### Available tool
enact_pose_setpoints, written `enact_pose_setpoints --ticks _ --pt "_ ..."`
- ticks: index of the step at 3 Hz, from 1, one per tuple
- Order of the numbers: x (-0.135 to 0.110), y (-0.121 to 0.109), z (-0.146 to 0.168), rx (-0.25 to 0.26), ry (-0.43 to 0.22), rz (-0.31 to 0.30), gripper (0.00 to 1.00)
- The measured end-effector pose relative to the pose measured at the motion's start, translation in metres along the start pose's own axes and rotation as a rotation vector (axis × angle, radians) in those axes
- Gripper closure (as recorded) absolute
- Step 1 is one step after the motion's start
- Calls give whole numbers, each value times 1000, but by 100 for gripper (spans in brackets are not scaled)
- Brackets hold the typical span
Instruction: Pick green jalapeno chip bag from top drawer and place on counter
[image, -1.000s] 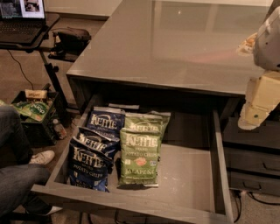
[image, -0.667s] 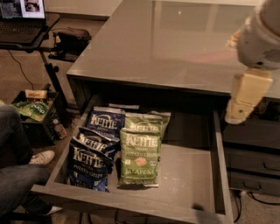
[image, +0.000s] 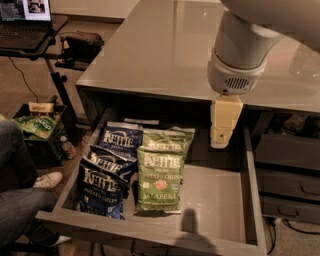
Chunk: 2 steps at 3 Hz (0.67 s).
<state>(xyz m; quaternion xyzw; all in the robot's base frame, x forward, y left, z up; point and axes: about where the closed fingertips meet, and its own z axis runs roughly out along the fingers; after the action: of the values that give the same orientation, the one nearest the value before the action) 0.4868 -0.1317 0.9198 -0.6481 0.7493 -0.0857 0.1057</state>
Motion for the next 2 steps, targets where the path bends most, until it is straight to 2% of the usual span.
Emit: enact_pose_setpoints --ticks 1,2 --pt "-1 0 0 1 -1 -2 0" --pt "-24 11 26 -12 -26 -17 0"
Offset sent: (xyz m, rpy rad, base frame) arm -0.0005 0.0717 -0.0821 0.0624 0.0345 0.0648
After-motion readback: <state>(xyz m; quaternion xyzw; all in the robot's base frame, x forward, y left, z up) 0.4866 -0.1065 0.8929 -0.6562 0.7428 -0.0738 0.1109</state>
